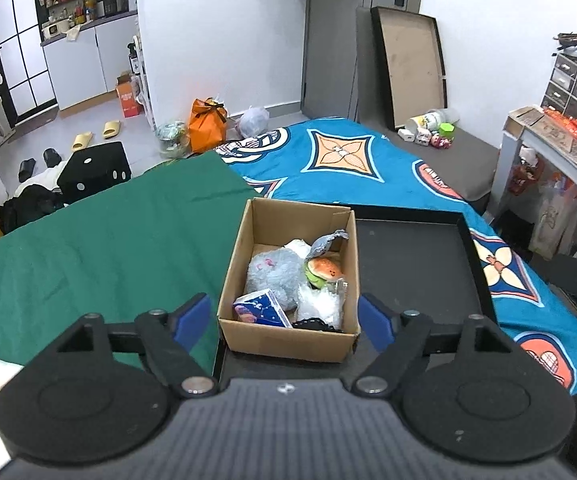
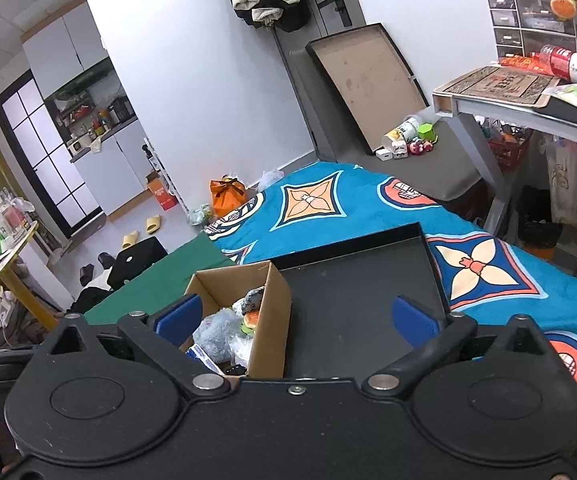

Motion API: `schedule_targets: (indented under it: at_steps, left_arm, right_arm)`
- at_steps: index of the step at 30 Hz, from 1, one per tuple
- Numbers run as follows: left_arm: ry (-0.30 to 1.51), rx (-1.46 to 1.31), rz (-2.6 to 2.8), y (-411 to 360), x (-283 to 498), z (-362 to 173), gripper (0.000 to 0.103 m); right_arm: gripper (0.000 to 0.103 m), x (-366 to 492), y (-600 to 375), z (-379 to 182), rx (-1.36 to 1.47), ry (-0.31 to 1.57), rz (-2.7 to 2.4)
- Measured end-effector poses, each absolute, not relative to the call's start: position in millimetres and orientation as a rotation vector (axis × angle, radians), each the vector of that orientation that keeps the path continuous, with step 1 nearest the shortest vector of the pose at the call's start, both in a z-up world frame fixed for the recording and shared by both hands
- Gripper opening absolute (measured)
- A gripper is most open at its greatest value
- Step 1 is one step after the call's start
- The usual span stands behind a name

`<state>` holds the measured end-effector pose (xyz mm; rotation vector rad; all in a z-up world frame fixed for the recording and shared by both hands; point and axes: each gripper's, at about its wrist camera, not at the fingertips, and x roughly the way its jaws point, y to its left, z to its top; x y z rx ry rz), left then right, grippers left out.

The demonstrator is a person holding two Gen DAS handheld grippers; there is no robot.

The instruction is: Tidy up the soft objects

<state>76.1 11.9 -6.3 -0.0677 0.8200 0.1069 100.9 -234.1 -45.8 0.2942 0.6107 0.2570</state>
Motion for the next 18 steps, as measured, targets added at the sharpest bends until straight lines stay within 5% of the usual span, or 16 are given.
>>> schedule_targets:
  at_steps: [11,18]
  left_arm:
    - [0.763,-0.087,0.093,10.3,39.6,20.6,0.102]
    - [0.736,-0.093,0.1,14.4,15.3,35.1,0.102]
  right_arm:
    - [0.103,74.1,-240.2,-24.5,0.269,0.619,0.248]
    - [0.103,54.6,-242.9,-12.1,0.244,0.607,0.246]
